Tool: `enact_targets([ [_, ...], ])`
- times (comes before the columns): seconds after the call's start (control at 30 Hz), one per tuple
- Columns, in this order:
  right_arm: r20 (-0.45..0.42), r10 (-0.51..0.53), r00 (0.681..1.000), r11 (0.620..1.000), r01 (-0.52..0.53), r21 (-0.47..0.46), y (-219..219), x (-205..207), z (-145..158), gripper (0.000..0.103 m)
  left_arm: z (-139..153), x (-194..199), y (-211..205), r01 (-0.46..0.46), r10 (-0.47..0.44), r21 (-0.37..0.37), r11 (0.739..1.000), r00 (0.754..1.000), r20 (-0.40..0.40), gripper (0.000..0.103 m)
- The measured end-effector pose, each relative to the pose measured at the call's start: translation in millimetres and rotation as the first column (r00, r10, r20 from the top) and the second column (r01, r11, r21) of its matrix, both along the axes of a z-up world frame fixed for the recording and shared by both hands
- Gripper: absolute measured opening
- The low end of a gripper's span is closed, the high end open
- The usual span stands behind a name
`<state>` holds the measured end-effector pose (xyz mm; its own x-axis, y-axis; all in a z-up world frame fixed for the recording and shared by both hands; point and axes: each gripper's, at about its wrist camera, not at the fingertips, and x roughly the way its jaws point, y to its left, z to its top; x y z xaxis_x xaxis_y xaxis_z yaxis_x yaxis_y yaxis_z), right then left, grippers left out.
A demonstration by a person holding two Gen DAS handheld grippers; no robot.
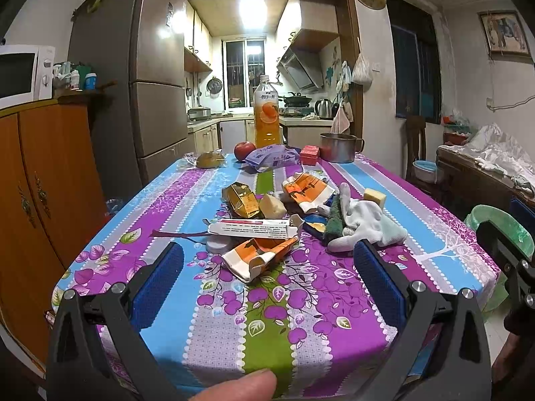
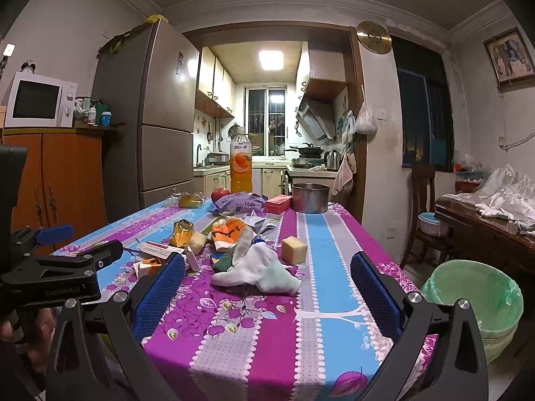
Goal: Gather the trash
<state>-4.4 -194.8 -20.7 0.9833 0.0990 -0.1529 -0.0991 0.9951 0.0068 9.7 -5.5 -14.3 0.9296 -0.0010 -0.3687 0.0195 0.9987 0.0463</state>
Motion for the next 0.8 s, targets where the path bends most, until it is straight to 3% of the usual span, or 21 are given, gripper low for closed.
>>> enact_targets([
  [0.8, -0.008, 0.004, 1.000, 1.000, -0.004, 0.001, 0.5, 2.1, -3.7, 0.099, -2.7, 2.0, 0.1, 0.000, 0.000, -0.002, 1.000, 1.000, -0.004, 0.098],
])
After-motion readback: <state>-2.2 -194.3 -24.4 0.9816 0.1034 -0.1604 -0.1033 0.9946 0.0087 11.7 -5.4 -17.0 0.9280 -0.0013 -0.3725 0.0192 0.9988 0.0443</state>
